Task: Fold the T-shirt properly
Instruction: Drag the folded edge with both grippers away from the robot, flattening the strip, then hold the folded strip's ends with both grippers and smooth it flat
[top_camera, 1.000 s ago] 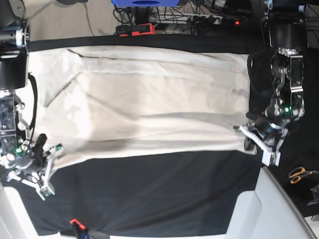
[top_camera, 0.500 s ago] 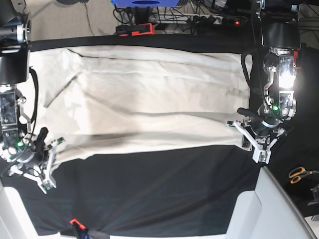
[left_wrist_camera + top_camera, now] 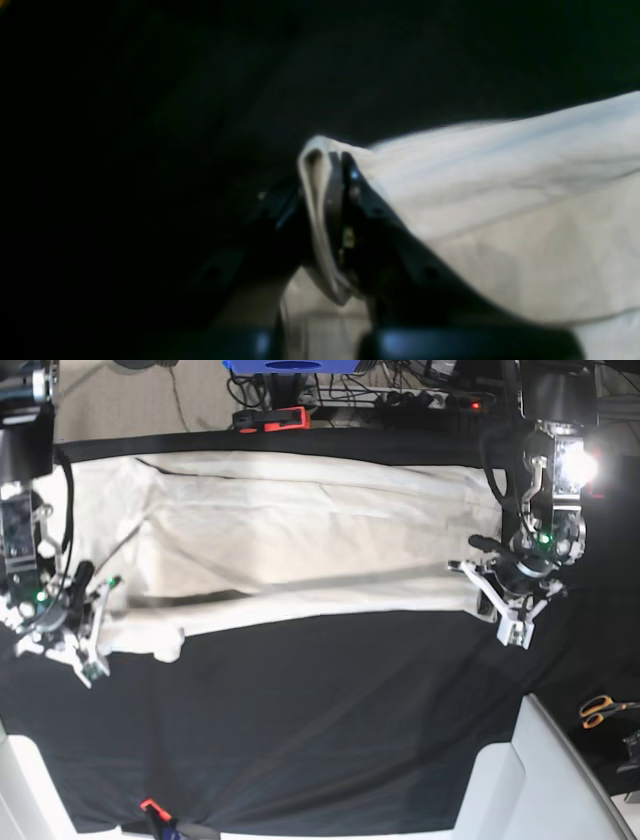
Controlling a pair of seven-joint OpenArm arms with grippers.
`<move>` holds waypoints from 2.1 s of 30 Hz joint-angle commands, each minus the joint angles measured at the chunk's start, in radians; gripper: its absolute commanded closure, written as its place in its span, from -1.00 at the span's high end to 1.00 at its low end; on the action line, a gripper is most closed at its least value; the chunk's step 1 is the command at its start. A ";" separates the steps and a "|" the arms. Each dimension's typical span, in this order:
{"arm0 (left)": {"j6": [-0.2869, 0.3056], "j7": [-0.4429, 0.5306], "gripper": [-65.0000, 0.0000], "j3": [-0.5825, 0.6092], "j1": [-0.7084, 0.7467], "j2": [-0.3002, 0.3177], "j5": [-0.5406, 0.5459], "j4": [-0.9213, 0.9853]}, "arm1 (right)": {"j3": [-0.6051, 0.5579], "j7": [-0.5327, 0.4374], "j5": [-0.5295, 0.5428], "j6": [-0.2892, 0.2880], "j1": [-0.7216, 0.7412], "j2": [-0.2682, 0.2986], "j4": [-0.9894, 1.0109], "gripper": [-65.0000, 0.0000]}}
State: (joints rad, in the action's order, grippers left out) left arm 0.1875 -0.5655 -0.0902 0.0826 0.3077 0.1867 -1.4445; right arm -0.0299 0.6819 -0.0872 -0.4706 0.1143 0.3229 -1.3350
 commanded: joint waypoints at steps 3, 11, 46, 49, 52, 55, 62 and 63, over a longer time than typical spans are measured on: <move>-0.003 0.019 -1.00 0.040 0.018 0.017 -0.011 -0.017 | 0.038 0.028 -0.004 0.005 -0.015 -0.005 -0.064 -1.00; -0.003 0.020 -1.00 0.068 0.058 0.015 -0.011 -0.017 | 0.127 0.060 -0.003 0.000 -0.103 -0.037 -0.097 -1.00; -0.004 0.023 -1.00 0.068 0.076 0.061 -0.126 -0.075 | 0.155 0.209 -0.003 -0.001 -0.221 -0.150 -0.257 -1.00; -0.004 0.023 -1.00 0.066 0.088 0.055 -0.132 -0.078 | 0.155 0.207 -0.003 -0.001 -0.227 -0.155 -0.257 -1.00; -0.004 0.023 -1.00 0.066 0.088 0.055 -0.132 -0.077 | 0.155 0.207 -0.003 -0.001 -0.241 -0.155 -0.257 -1.00; -0.004 0.023 -1.00 0.066 0.101 0.055 -0.138 -0.077 | 0.155 0.207 -0.003 -0.001 -0.256 -0.156 -0.262 -1.00; -0.004 0.058 -1.00 0.057 0.121 0.063 -0.140 -0.074 | 0.155 0.207 -0.001 -0.001 -0.273 -0.158 -0.262 -1.00; -0.004 0.058 -1.00 0.057 0.125 0.063 -0.140 -0.074 | 0.155 0.207 -0.001 -0.001 -0.275 -0.158 -0.262 -1.00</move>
State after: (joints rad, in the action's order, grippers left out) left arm 0.1879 -0.5205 -0.0261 0.2089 0.3561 0.0517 -1.5051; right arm 0.1207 0.8978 -0.0864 -0.4782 -0.1677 0.1566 -1.5772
